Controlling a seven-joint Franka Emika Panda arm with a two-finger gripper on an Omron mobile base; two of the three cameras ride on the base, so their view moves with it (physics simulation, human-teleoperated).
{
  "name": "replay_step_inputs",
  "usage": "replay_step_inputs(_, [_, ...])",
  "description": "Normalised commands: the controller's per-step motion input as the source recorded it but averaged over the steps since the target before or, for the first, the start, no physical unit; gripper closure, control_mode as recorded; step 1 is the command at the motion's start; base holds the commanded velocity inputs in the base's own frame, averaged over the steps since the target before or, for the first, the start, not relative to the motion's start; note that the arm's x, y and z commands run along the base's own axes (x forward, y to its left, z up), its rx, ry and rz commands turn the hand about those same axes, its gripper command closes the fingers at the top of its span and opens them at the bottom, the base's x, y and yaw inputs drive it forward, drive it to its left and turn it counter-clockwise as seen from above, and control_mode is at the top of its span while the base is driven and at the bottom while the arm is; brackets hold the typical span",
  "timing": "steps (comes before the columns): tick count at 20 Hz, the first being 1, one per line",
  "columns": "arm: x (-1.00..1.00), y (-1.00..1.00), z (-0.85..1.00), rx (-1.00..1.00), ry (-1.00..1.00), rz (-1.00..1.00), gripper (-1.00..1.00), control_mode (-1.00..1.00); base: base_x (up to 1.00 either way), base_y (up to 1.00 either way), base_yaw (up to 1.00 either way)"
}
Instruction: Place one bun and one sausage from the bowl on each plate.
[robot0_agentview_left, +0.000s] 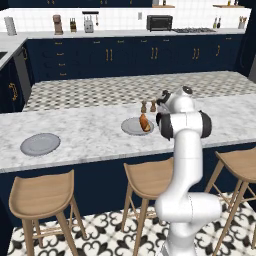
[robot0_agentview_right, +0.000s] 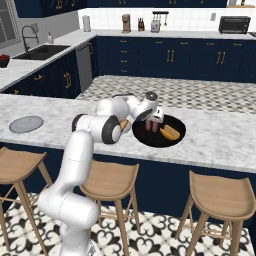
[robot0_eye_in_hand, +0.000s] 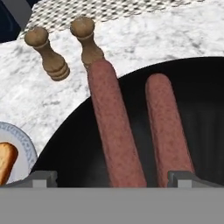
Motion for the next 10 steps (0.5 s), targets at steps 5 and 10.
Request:
replay_step_inputs(5, [0.04,0.00,-0.42,-0.01,0.01,0.03,-1.00,-1.00,0.00,0.00,0.00])
replay_step_inputs(10, [0.00,0.06,-0.23,0.00,0.04,0.00,-1.00,-1.00,0.00,0.00,0.00])
